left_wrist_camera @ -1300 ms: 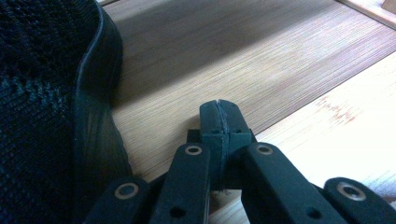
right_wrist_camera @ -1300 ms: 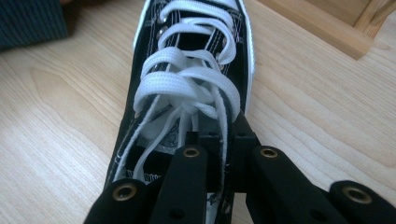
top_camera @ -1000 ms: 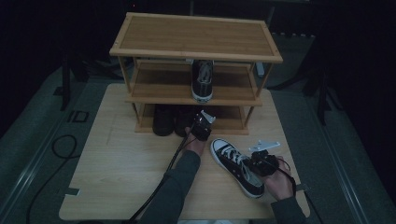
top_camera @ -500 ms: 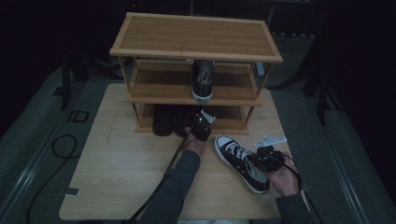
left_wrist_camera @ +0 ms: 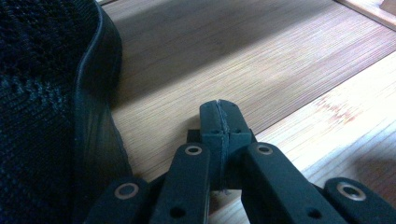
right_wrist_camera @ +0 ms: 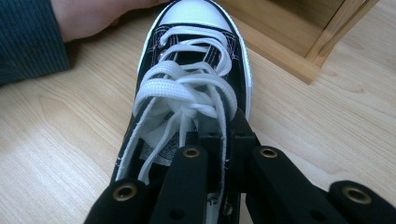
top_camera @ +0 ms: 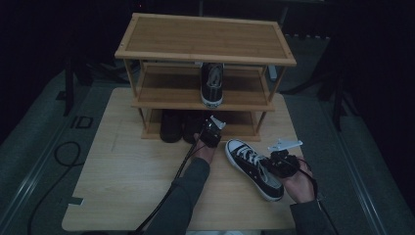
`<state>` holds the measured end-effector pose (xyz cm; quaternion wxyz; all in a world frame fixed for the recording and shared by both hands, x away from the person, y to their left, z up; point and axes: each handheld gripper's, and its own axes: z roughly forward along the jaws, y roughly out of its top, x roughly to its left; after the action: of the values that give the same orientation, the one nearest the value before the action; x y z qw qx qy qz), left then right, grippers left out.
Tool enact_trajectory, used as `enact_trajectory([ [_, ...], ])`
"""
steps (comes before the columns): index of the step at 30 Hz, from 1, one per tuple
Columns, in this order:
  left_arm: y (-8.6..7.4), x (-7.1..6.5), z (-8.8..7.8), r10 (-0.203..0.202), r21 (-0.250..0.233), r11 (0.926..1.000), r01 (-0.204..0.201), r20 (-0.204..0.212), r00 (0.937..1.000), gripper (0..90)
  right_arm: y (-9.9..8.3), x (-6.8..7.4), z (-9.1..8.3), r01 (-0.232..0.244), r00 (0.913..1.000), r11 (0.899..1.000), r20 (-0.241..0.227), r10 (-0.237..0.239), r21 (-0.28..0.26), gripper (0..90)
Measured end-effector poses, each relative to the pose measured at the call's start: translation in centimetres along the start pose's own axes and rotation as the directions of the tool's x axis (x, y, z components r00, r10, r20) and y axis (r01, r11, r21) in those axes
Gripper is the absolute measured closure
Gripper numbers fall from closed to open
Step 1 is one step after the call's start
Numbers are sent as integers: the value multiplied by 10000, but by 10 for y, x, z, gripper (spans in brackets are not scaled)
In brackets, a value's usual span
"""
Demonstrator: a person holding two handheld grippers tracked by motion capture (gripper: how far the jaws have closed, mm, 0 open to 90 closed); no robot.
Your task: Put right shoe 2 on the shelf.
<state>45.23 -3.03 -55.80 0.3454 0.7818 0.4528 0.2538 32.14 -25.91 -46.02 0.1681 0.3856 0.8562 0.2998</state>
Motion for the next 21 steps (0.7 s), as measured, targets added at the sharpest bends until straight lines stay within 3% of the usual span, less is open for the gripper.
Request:
enact_trajectory([
  [21,0,1,0,-95,-26,10000,95,28,10000,900,14,-9,-22,293,9995,9993,-58,-294,-243,880],
])
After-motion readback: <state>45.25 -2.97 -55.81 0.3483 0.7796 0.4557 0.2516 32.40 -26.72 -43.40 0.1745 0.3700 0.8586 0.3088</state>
